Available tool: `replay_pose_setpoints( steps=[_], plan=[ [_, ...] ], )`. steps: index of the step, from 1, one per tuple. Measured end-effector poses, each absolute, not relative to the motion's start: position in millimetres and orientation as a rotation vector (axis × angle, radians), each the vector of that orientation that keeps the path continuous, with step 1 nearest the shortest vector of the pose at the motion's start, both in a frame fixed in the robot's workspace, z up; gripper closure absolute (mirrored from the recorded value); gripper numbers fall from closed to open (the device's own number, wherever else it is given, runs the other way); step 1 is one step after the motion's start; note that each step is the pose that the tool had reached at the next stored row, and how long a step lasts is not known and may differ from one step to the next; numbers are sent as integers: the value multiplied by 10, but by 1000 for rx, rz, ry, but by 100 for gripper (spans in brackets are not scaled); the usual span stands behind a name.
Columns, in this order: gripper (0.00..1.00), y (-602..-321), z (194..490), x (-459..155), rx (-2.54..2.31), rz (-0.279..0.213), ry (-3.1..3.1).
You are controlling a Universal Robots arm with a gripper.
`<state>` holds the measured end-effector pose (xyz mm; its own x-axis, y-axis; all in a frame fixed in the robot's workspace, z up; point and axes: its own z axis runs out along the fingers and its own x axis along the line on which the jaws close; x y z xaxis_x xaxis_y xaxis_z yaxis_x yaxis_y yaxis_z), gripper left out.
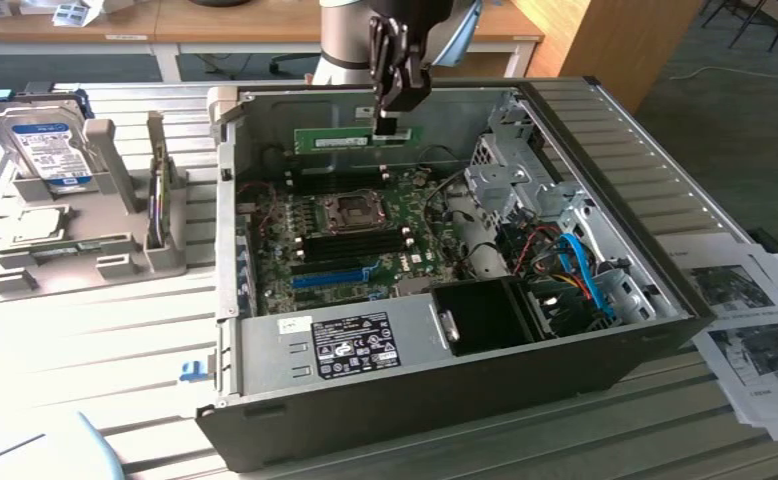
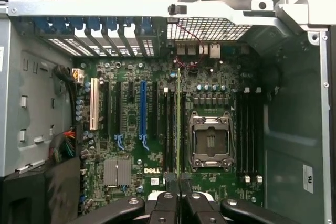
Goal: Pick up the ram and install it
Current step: 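Insert the ram into the slot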
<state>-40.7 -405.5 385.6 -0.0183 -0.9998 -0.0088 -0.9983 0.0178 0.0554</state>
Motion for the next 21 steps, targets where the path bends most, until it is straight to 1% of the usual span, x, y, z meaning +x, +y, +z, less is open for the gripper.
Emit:
replay_pose_setpoints(
  steps=[21],
  plan=[
    [89,-4056,3474,-415,2178,-71,-2218]
  ],
)
